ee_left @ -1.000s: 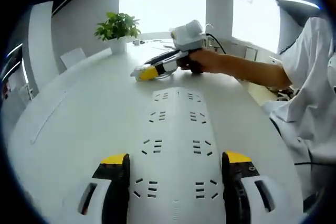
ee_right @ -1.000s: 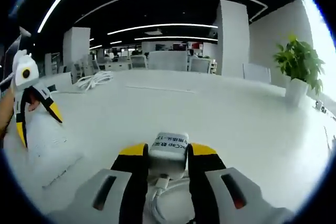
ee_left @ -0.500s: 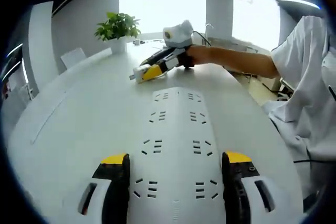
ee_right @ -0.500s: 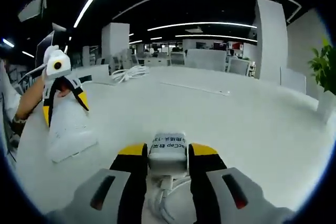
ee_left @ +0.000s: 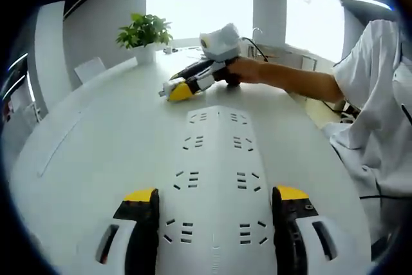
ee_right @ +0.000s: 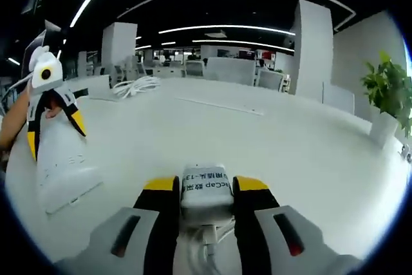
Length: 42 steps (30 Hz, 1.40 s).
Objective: Straighten the power strip on the desk, plug the charger into it
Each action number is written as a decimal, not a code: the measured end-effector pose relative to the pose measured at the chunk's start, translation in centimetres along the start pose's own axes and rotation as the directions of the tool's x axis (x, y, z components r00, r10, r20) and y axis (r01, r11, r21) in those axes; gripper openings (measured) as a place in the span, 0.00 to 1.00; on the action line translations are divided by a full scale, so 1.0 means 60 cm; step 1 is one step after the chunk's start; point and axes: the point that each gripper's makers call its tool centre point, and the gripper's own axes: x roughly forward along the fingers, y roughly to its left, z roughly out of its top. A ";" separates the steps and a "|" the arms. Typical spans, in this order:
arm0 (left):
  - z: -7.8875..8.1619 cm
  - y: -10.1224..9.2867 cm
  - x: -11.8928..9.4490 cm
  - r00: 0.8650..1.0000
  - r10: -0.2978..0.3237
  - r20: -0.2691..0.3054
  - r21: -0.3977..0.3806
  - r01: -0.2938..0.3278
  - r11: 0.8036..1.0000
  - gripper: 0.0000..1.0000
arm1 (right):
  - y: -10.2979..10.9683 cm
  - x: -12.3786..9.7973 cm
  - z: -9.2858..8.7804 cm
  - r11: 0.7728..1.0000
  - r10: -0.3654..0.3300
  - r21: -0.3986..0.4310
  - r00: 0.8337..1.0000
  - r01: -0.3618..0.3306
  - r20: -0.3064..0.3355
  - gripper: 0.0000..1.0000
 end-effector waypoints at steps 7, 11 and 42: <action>-0.001 0.000 -0.001 1.000 -0.001 0.005 0.000 0.001 1.000 0.72 | 0.002 -0.001 -0.002 1.000 -0.020 -0.001 1.000 0.020 0.021 0.31; -0.002 0.001 -0.001 1.000 -0.001 0.002 0.000 0.001 1.000 0.72 | 0.002 -0.001 -0.001 0.999 -0.035 -0.033 0.999 0.036 0.033 0.30; 0.003 0.000 -0.002 0.999 -0.025 0.036 0.008 0.025 1.000 0.72 | 0.232 -0.153 0.098 0.955 0.277 0.260 0.756 -0.146 -0.593 0.28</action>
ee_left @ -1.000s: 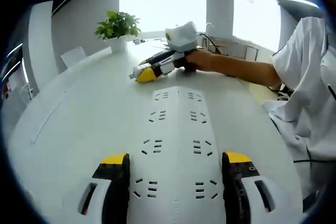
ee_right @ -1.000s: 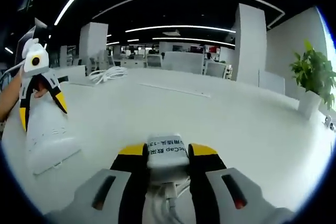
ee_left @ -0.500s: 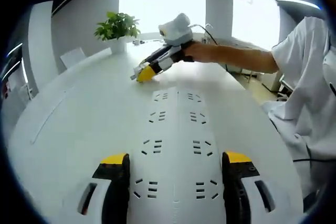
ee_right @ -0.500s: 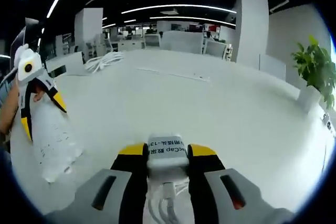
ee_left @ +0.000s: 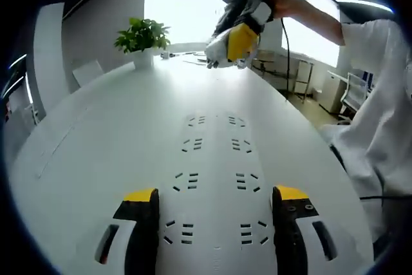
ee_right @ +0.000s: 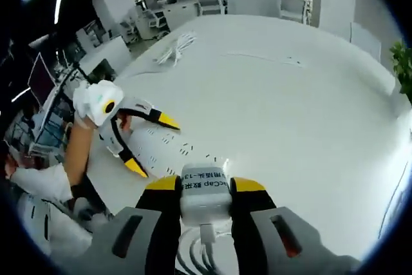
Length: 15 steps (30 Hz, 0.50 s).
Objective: Straighten the power strip on the desk, plug the charger into it
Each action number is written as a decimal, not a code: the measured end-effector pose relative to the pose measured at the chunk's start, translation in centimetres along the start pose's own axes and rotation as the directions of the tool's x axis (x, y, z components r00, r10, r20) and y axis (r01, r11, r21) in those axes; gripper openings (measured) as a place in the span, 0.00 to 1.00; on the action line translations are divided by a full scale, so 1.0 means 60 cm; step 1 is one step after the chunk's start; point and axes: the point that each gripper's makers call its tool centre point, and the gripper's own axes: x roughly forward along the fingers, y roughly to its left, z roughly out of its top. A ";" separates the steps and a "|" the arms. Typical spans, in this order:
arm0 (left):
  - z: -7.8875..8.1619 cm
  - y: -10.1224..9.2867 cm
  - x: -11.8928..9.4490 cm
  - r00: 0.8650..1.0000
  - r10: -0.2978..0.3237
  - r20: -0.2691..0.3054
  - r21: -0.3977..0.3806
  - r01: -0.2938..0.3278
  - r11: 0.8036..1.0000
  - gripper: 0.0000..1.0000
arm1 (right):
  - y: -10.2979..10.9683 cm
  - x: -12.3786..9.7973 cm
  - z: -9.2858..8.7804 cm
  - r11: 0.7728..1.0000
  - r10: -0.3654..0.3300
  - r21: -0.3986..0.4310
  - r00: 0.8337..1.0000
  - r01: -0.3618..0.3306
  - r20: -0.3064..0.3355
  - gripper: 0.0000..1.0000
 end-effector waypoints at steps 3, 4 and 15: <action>0.000 0.000 0.000 1.000 0.004 -0.015 0.000 -0.004 1.000 0.72 | 0.020 0.022 -0.019 0.995 0.021 0.101 0.995 -0.011 -0.094 0.28; 0.000 0.000 0.000 1.000 0.005 -0.018 0.000 -0.005 1.000 0.72 | 0.026 0.031 -0.027 0.990 0.029 0.139 0.993 -0.013 -0.118 0.28; -0.003 -0.001 -0.002 1.000 0.000 -0.015 0.000 0.000 1.000 0.72 | 0.020 0.075 -0.063 0.956 -0.085 0.242 0.946 0.166 -0.314 0.28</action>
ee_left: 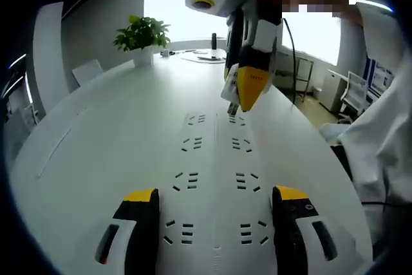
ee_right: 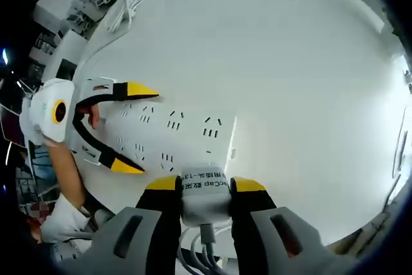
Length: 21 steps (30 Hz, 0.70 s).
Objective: Straighten the power strip on the desk, plug the charger into it
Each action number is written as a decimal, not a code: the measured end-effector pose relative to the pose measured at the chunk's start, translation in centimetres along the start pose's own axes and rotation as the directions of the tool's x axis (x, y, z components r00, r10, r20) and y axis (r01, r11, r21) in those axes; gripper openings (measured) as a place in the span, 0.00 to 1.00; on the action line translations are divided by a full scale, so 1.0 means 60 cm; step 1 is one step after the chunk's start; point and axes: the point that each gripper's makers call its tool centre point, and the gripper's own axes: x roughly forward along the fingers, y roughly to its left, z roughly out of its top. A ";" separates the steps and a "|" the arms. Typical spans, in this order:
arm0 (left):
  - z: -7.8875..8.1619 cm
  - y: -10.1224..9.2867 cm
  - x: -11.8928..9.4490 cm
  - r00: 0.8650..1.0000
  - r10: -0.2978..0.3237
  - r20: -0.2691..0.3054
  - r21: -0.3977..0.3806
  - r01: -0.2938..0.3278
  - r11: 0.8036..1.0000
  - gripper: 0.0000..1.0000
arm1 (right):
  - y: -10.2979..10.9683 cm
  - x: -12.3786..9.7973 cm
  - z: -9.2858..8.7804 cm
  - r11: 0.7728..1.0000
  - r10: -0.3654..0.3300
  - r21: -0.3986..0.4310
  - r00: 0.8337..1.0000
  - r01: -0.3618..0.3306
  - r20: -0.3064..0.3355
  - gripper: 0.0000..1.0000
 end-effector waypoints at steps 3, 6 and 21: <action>-0.001 -0.001 0.000 1.000 0.002 0.000 0.002 -0.002 1.000 0.72 | -0.002 0.001 0.006 1.000 -0.020 0.022 1.000 0.020 -0.011 0.28; -0.002 -0.001 0.000 1.000 0.000 0.004 0.000 0.000 1.000 0.72 | 0.000 0.004 0.003 0.998 -0.055 0.032 0.998 0.056 -0.023 0.28; -0.001 -0.002 0.000 1.000 0.000 0.026 0.001 0.000 1.000 0.72 | -0.004 0.009 -0.001 0.987 -0.131 0.080 0.986 0.139 -0.098 0.28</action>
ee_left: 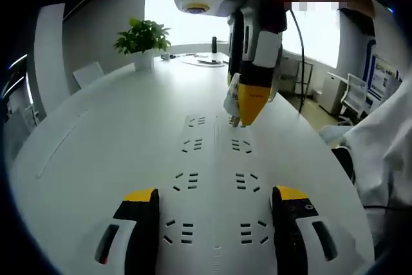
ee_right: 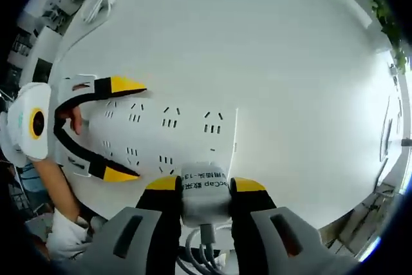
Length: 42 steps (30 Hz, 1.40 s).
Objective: Straighten the power strip on the desk, plug the charger into it
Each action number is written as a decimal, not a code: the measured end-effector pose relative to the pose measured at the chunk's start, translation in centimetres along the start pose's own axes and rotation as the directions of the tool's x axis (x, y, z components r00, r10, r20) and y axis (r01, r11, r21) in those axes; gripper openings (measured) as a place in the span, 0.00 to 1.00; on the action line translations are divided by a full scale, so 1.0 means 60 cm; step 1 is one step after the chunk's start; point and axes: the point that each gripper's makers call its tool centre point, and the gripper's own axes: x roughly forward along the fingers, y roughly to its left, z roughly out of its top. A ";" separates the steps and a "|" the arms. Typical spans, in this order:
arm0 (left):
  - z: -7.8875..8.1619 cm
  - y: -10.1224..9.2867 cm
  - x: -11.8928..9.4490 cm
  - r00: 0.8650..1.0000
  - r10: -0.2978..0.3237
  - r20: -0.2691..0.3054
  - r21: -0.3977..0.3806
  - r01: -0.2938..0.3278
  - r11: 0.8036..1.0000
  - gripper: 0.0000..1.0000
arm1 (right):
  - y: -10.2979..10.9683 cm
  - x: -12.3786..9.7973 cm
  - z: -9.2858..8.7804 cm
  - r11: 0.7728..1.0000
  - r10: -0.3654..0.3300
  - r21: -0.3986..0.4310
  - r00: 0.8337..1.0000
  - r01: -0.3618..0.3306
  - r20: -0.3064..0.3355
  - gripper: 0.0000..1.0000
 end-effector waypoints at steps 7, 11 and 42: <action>0.000 0.001 0.001 1.000 0.002 -0.005 0.000 -0.002 1.000 0.72 | 0.000 -0.003 0.014 0.997 0.047 0.061 0.999 -0.049 0.027 0.28; 0.000 0.001 0.001 1.000 0.003 -0.006 -0.001 -0.003 1.000 0.72 | 0.000 -0.001 0.004 0.997 0.038 0.063 0.999 -0.039 0.016 0.28; 0.004 0.004 0.000 1.000 0.002 0.001 -0.005 -0.002 1.000 0.72 | -0.005 0.002 0.001 0.995 -0.078 0.058 0.997 0.077 0.020 0.28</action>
